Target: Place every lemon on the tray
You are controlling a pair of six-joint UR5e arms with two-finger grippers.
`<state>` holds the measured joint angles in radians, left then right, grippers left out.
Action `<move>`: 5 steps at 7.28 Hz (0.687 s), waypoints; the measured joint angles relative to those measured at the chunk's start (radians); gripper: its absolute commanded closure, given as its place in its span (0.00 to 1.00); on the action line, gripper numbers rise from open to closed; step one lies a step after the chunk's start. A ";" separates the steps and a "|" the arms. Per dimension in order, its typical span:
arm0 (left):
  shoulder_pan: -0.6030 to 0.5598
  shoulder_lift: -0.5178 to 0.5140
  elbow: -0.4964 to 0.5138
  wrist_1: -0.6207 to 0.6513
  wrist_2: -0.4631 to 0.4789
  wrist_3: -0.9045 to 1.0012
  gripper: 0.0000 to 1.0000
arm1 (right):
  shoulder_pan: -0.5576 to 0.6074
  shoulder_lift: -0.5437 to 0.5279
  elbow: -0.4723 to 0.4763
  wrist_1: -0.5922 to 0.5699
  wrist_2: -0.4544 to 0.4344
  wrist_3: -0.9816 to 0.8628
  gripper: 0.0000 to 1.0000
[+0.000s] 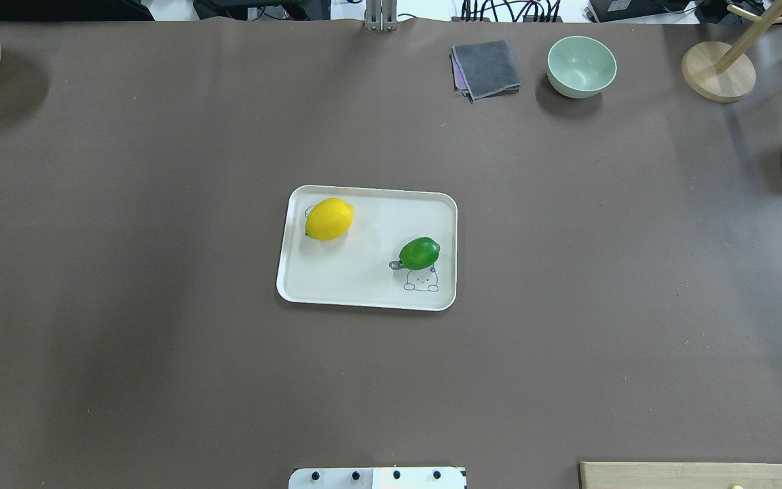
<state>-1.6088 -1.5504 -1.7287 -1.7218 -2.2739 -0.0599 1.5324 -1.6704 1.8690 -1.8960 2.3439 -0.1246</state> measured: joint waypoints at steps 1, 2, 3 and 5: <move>0.000 0.009 -0.005 0.007 0.012 0.000 0.02 | 0.000 0.000 -0.002 0.000 0.003 0.000 0.00; 0.000 0.018 -0.003 0.005 0.015 0.000 0.02 | -0.001 0.001 -0.003 0.000 0.001 -0.002 0.00; 0.000 0.021 0.001 0.002 0.017 0.000 0.02 | -0.001 0.002 -0.009 0.000 0.000 -0.002 0.00; 0.001 0.021 0.004 0.001 0.017 0.000 0.02 | -0.001 0.000 -0.029 0.001 0.000 -0.003 0.00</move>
<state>-1.6078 -1.5296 -1.7249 -1.7209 -2.2573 -0.0598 1.5310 -1.6706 1.8396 -1.8947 2.3435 -0.1272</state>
